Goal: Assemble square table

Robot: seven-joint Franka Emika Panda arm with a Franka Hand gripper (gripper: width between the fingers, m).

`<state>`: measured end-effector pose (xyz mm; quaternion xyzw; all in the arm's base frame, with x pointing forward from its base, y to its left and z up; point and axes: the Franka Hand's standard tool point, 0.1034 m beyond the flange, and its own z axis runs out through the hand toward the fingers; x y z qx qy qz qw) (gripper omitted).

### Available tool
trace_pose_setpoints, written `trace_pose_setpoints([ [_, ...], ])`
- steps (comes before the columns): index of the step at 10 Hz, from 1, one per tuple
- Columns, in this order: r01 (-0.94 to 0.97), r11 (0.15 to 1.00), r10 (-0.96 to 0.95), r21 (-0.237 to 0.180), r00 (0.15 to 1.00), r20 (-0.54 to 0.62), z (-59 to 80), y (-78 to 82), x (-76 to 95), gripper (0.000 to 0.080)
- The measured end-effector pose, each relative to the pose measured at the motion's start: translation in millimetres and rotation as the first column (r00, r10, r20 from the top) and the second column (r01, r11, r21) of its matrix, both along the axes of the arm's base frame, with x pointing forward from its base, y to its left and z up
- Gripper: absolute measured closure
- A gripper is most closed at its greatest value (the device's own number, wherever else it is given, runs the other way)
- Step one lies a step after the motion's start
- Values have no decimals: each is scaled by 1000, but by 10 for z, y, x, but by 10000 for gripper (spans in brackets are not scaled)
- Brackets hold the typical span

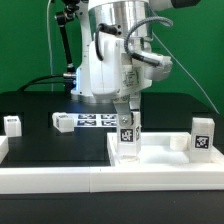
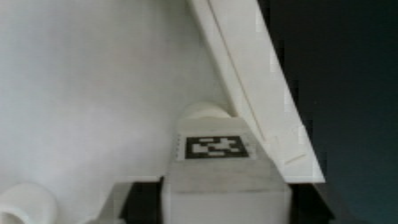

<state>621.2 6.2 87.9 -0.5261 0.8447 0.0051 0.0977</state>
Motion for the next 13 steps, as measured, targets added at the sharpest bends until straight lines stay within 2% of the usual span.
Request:
trace_pose_setpoints([
  [1, 5, 1000, -5, 2, 1000, -1, -1, 1, -1, 509],
  [2, -17, 1000, 17, -2, 1000, 1, -2, 3, -2, 408],
  [3, -52, 999, 52, -7, 999, 5, -2, 3, -2, 273],
  [4, -105, 994, 105, -15, 994, 8, -3, 6, -5, 273],
  [5, -184, 983, 184, -29, 983, 15, -3, 8, -5, 179],
  [7, -352, 934, 354, -62, 935, 26, -4, 11, -6, 154],
  [10, -596, 792, 605, -134, 795, 39, -4, -17, 4, 150],
  [11, -628, 765, 639, -142, 769, 38, -4, -18, 4, 150],
  [13, -734, 656, 749, -173, 662, 30, -4, -24, 4, 150],
])
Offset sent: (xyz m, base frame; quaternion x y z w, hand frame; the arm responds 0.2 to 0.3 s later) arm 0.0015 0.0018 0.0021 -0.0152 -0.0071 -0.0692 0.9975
